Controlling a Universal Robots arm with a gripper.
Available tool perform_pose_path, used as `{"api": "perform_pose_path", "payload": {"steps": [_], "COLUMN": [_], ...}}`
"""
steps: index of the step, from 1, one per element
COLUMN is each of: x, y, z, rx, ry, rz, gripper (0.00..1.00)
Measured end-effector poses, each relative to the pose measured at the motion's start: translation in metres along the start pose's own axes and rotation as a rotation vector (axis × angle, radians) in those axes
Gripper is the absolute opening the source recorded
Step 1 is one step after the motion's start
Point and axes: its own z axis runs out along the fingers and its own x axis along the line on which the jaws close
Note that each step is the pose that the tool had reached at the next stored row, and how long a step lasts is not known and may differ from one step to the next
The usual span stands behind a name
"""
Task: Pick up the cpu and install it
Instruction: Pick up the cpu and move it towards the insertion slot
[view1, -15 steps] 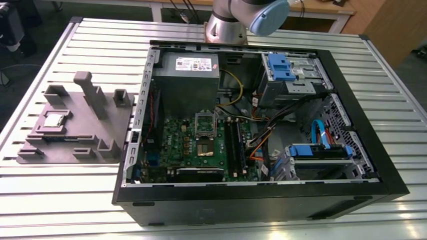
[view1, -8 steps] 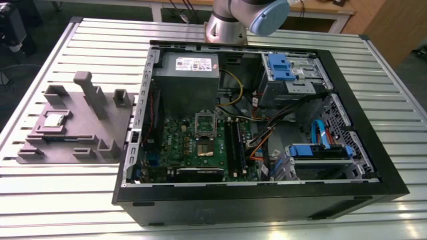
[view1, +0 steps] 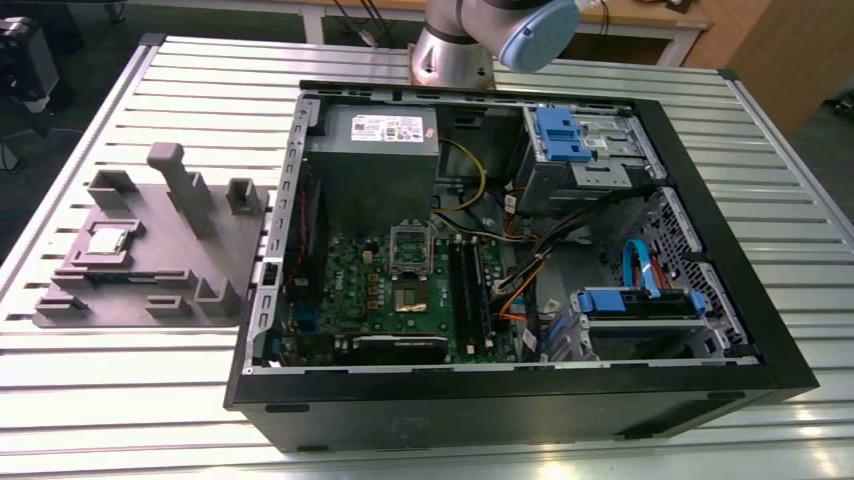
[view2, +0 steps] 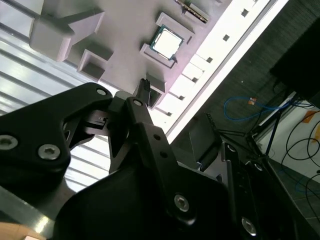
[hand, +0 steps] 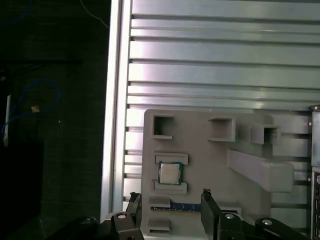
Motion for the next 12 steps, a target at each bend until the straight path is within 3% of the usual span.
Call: {"api": "perform_pose_path", "payload": {"steps": [12], "x": [0.0], "y": [-0.0001], "z": [0.0032], "rx": [-0.0003], "ry": [0.0], "rz": [0.0], "gripper": [0.59]}}
